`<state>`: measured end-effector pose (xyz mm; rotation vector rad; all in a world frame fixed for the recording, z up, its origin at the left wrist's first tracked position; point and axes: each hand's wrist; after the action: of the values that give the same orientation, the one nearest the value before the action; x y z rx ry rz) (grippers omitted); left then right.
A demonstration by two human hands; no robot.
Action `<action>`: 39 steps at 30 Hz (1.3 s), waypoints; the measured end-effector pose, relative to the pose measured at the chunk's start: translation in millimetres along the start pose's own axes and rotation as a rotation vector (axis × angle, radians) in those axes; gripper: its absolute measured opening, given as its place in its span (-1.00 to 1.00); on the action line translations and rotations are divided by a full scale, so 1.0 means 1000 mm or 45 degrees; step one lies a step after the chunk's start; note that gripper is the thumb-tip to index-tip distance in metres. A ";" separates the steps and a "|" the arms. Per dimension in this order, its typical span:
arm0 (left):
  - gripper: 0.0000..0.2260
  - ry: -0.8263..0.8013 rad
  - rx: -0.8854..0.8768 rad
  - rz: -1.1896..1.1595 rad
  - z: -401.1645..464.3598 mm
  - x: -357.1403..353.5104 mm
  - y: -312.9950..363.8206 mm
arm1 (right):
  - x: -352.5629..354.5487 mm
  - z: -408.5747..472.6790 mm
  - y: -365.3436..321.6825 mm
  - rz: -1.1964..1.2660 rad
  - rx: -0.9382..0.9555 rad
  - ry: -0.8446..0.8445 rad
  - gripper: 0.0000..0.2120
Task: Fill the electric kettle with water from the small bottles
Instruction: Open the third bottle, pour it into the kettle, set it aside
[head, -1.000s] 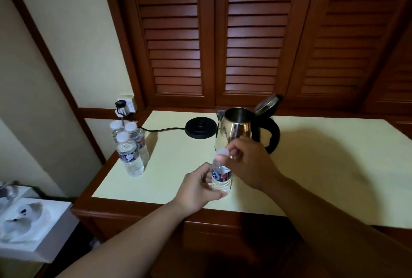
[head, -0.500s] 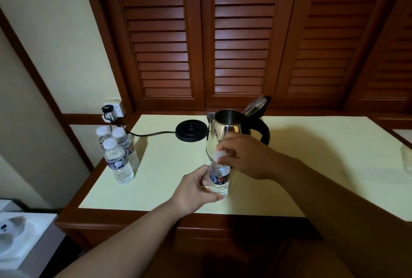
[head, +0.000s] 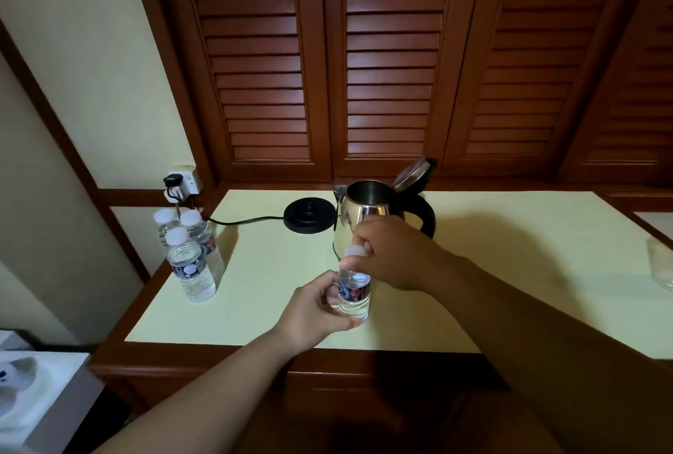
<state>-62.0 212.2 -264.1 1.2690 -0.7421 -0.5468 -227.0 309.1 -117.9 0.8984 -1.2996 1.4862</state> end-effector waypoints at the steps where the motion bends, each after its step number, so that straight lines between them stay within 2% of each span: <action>1: -0.47 -0.001 0.002 0.000 0.000 0.000 0.001 | 0.002 0.000 -0.002 0.012 0.047 -0.023 -0.74; 3: -0.49 -0.001 0.006 0.008 0.000 0.000 0.002 | 0.008 -0.002 -0.002 0.038 0.121 -0.089 -0.90; 7: -0.52 0.010 0.010 -0.013 -0.002 0.000 0.003 | 0.012 -0.004 0.007 0.116 0.092 -0.091 -0.70; 10: -0.53 0.022 0.028 0.005 -0.003 -0.001 0.005 | 0.011 -0.011 0.018 0.137 0.075 0.007 -0.68; 13: -0.55 0.025 0.048 0.017 -0.004 -0.001 0.006 | 0.002 -0.024 0.040 0.133 -0.035 0.114 -0.76; 16: -0.54 0.021 0.050 0.066 -0.005 -0.002 0.008 | -0.017 -0.040 0.066 0.106 -0.216 0.107 -0.79; 20: -0.45 0.074 0.029 0.110 -0.004 -0.007 0.017 | -0.045 -0.054 0.084 0.110 -0.312 0.041 -0.71; 27: -0.51 0.121 0.005 0.044 0.001 -0.011 0.023 | -0.082 -0.054 0.086 0.032 -0.379 -0.062 -0.61; 33: -0.52 0.226 -0.016 -0.104 0.008 0.000 0.037 | -0.092 -0.058 0.094 0.049 -0.558 0.105 -0.52; 39: -0.61 0.247 -0.079 0.154 0.038 0.037 0.059 | -0.102 -0.060 0.097 0.035 -0.606 0.143 -0.36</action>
<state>-68.4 173.6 -195.0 1.1925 -0.6297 -0.3405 -286.1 349.9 -252.4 0.4813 -1.4980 1.1531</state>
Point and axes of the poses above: each hand's wrist, its own z-axis towards the middle knuckle, its own x-axis out of the back of the hand, y = z × x, and after that the axes turned 4 degrees about -z, right-handed
